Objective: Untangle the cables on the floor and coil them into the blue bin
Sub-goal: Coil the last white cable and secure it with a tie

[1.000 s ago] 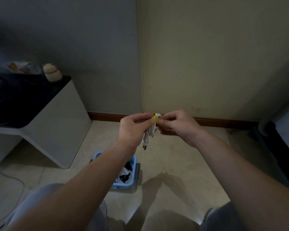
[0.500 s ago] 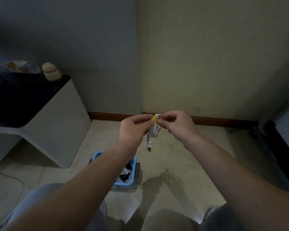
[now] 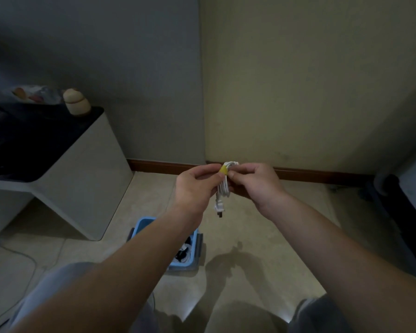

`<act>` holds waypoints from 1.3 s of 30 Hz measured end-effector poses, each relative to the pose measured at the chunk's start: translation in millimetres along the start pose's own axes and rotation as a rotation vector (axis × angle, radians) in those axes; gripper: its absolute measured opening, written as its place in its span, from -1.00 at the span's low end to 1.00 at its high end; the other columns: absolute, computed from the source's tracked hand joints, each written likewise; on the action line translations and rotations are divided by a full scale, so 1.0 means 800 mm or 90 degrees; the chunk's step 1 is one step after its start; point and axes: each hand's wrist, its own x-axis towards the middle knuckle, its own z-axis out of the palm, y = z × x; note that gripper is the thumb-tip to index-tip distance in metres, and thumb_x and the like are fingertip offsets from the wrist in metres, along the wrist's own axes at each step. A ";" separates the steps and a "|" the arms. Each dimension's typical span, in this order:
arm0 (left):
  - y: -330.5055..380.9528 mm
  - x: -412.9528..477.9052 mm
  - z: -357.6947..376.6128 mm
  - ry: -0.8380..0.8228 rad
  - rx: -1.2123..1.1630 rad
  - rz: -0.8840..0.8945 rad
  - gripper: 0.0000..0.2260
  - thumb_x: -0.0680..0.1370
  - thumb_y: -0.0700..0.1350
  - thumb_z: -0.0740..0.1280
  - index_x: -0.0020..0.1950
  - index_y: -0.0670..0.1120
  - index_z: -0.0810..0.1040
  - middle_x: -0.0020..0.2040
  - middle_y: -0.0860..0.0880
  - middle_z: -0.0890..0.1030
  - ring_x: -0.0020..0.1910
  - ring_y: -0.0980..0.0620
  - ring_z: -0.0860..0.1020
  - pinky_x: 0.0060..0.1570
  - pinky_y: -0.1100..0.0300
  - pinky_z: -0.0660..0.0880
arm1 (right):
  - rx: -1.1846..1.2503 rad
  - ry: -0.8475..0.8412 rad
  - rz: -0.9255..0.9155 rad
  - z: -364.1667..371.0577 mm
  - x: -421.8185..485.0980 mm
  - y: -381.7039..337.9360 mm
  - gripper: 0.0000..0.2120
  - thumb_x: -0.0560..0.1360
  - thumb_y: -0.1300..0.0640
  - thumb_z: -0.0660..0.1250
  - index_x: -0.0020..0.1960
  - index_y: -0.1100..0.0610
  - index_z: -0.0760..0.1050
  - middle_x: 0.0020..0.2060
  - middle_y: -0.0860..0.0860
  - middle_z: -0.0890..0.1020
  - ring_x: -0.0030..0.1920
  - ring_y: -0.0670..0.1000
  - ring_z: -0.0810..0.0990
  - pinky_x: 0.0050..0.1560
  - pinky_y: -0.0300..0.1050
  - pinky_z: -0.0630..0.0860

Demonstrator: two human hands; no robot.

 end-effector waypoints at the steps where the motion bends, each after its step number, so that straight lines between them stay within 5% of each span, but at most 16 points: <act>1: 0.000 0.000 0.001 -0.001 -0.003 0.001 -0.86 0.51 -0.31 0.44 0.04 -0.18 0.66 -0.11 -0.15 0.72 -0.12 -0.07 0.71 -0.08 0.18 0.61 | 0.025 -0.002 0.019 0.000 0.000 0.000 -0.91 0.50 0.34 0.41 -0.05 0.23 0.67 -0.19 0.19 0.69 -0.25 0.05 0.66 -0.17 -0.11 0.64; 16: 0.000 -0.005 0.011 -0.004 0.047 0.029 -0.92 0.54 -0.23 0.43 -0.01 -0.09 0.69 -0.16 -0.03 0.73 -0.12 0.04 0.71 -0.08 0.22 0.62 | 0.170 -0.018 0.082 -0.001 -0.005 -0.007 -0.91 0.50 0.29 0.41 -0.02 0.30 0.64 -0.23 0.15 0.70 -0.29 0.00 0.68 -0.24 -0.19 0.63; 22: 0.001 -0.005 0.010 -0.033 0.023 0.016 -0.87 0.57 -0.29 0.37 0.08 -0.26 0.66 -0.21 -0.04 0.69 -0.14 -0.03 0.70 -0.15 0.21 0.62 | 0.144 -0.037 0.077 -0.004 -0.006 -0.009 -0.89 0.51 0.27 0.39 -0.01 0.29 0.63 -0.24 0.13 0.69 -0.29 0.02 0.66 -0.26 -0.19 0.58; 39: 0.012 -0.001 -0.003 -0.007 0.104 0.028 -0.85 0.44 -0.36 0.49 -0.10 -0.13 0.69 -0.22 -0.11 0.67 -0.20 0.02 0.66 -0.11 0.25 0.61 | 0.013 -0.049 0.016 -0.006 0.001 0.002 -0.90 0.46 0.28 0.44 -0.23 0.20 0.64 -0.31 0.13 0.65 -0.32 0.05 0.62 -0.26 -0.17 0.56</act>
